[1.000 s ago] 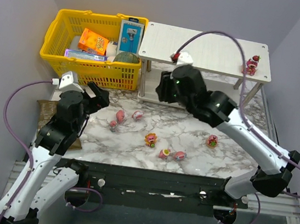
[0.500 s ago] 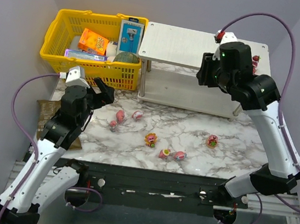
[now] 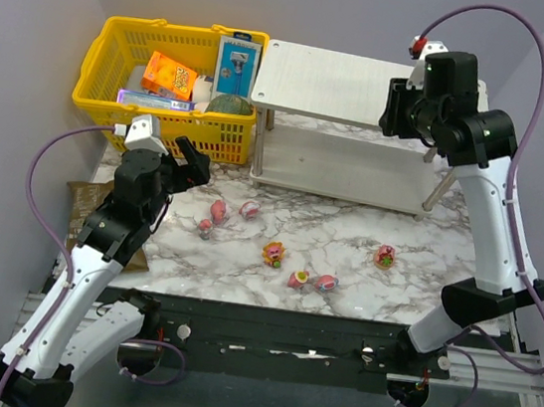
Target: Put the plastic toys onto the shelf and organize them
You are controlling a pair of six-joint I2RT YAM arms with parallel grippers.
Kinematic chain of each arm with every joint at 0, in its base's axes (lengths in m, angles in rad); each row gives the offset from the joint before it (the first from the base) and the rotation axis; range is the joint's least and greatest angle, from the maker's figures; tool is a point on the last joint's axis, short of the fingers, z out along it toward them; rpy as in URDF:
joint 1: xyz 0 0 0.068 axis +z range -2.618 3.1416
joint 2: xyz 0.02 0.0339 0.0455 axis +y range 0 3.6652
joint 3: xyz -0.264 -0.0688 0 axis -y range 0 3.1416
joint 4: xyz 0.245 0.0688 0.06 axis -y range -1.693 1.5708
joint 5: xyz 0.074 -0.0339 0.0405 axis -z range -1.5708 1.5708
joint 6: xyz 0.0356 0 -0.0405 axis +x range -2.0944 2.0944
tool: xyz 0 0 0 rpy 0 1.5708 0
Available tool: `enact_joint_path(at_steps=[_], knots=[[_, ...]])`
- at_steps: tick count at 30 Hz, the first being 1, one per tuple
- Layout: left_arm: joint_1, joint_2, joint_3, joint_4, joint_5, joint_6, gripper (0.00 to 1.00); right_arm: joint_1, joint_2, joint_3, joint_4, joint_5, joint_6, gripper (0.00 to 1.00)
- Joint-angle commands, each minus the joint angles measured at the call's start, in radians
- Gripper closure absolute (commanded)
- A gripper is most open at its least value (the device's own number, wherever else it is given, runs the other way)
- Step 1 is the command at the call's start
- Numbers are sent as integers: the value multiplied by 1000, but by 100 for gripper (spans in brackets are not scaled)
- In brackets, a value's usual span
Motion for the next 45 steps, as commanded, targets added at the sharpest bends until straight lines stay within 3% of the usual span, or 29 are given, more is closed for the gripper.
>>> enact_joint_path(at_steps=[1, 11, 18, 25, 38, 45], knots=[[-4, -4, 24, 17, -1, 37, 1, -39, 57, 71, -58, -57, -29, 68], [-4, 16, 16, 23, -11, 32, 1, -74, 96, 61, -43, -58, -25, 59], [-4, 21, 20, 19, -18, 34, 1, -86, 120, 76, -34, -54, -32, 42], [-4, 16, 16, 14, -21, 32, 1, -94, 123, 77, -11, -58, -35, 36], [-4, 15, 10, 13, -23, 31, 1, -95, 25, -64, 122, -90, -92, 36], [-4, 21, 7, 14, -18, 25, 1, -98, -12, -134, 192, -104, -181, 50]])
